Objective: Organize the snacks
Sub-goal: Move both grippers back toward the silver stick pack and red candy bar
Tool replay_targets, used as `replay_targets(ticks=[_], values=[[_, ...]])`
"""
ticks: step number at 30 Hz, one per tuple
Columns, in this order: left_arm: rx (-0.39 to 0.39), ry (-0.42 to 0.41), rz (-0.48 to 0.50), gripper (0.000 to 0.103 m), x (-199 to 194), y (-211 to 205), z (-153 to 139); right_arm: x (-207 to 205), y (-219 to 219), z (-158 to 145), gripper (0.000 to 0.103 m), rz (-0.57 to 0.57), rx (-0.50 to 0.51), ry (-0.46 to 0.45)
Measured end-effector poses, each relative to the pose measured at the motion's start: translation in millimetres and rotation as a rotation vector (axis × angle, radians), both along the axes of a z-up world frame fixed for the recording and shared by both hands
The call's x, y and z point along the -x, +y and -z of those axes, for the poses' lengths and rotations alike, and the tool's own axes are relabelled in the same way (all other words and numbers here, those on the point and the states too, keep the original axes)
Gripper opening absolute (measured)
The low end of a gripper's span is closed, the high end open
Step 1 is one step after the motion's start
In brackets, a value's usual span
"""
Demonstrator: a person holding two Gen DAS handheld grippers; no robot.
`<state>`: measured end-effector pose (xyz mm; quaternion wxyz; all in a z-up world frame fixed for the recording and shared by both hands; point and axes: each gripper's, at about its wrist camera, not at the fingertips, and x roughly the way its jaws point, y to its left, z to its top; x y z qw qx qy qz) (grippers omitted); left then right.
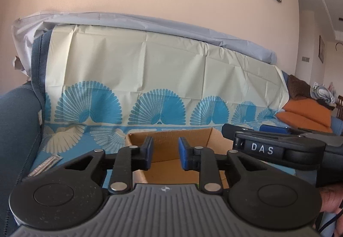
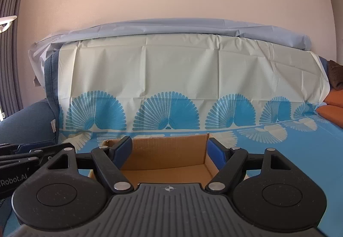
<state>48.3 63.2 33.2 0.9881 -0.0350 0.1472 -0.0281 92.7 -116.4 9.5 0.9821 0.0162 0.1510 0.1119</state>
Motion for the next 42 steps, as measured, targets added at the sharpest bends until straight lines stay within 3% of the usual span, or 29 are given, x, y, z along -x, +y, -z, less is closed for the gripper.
replay_targets(ticks=[5,9,13,16,17,20,23,25,35,37,40,42], values=[[-0.049,0.022,0.019,0.027,9,24,-8,10,21,-1,0.078,-0.031,-0.046,0.005],[-0.198,0.024,-0.004,0.027,1,45,-15,15,34,0,0.076,-0.059,-0.069,0.015],[-0.189,0.060,-0.103,0.027,-10,77,1,19,44,2,0.071,-0.064,-0.096,0.018],[-0.205,0.196,-0.210,0.028,-25,97,26,24,57,3,0.066,-0.111,-0.091,0.016],[-0.210,0.206,-0.261,0.028,-29,104,28,26,61,4,0.065,-0.131,-0.081,0.013],[-0.109,0.227,-0.311,0.028,-39,128,30,28,76,6,0.059,-0.196,-0.073,0.019],[-0.090,0.282,-0.363,0.028,-49,140,37,26,92,10,0.047,-0.268,-0.089,0.055],[-0.080,0.296,-0.383,0.028,-53,146,39,25,104,11,0.033,-0.320,-0.091,0.076],[-0.077,0.368,-0.458,0.028,-79,176,55,2,133,20,0.032,-0.351,-0.064,0.160],[-0.067,0.391,-0.470,0.031,-86,185,60,0,133,21,0.032,-0.356,-0.065,0.179],[-0.075,0.410,-0.484,0.046,-95,193,68,-3,134,23,0.032,-0.361,-0.061,0.191],[-0.090,0.408,-0.504,0.066,-101,197,72,-4,136,23,0.032,-0.366,-0.048,0.191]])
